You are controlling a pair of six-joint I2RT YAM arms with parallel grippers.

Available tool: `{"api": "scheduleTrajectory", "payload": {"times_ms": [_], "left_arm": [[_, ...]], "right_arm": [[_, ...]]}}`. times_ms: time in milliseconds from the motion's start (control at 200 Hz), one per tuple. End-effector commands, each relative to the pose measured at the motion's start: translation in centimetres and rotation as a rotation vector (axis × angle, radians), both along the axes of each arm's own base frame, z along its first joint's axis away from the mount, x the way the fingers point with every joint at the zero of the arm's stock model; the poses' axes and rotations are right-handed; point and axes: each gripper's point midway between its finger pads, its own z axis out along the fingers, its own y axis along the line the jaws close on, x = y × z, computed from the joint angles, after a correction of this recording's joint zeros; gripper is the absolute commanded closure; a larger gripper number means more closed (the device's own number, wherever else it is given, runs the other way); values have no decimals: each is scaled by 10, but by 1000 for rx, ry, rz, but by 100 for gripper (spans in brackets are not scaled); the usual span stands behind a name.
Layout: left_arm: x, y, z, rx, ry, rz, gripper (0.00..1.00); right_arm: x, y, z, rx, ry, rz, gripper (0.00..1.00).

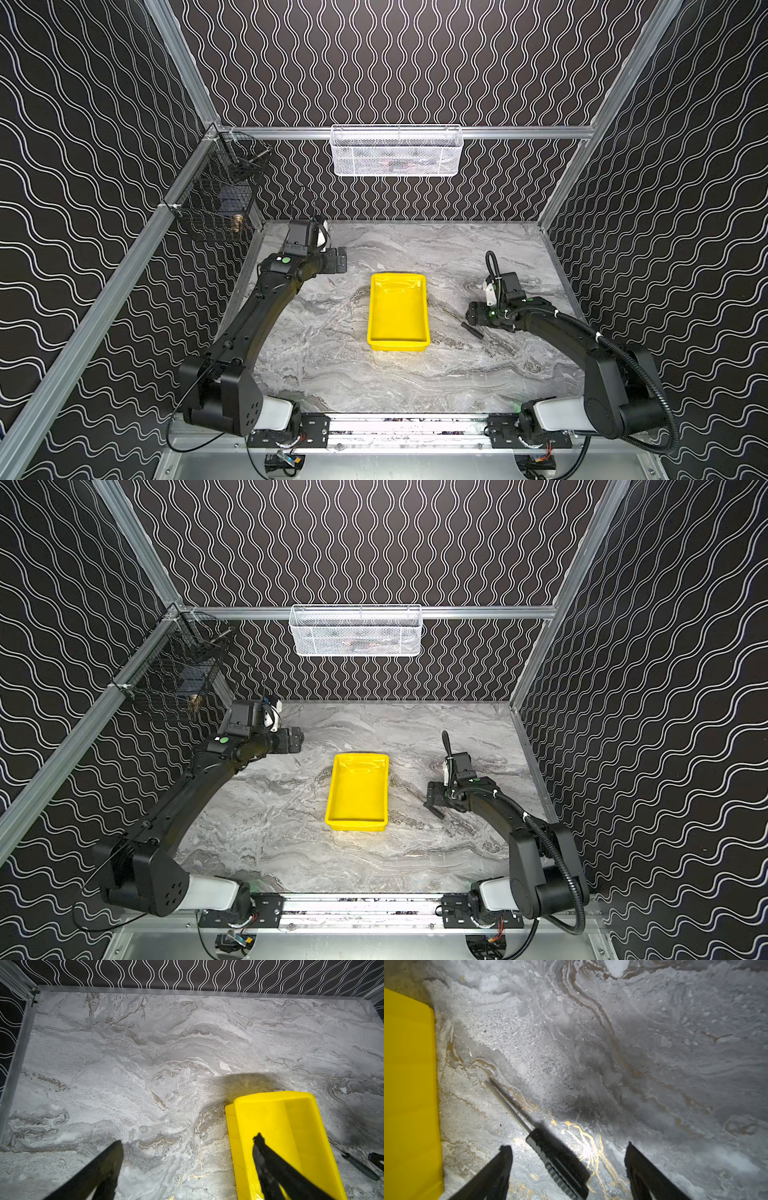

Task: Put the screwdriver in the bin
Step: Pick up the screwdriver from the middle-right of the table.

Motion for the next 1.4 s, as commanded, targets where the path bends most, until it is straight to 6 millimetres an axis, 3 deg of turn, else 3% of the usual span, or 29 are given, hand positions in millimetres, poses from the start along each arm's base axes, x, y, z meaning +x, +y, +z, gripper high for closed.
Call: {"api": "scheduleTrajectory", "payload": {"times_ms": [0, 561, 671, 796, 966, 1397], "left_arm": [[0, 3, 0, 30, 1, -9, 1], [0, 4, -1, 35, -3, -6, 1], [0, 3, -1, 30, 0, -8, 1], [0, 2, -3, 30, 5, -10, 1], [0, 3, -4, 34, 6, -8, 1], [0, 3, -5, 32, 9, -10, 1]], "right_arm": [[-4, 6, -3, 25, 18, -1, 16], [-29, 21, -26, 13, 86, 4, 29], [-30, 22, -29, -8, 99, 3, 35], [-29, 26, -31, -15, 108, 1, 51], [-25, 28, -32, -39, 106, -6, 59], [-28, 31, -36, -71, 124, 2, 68]]}}
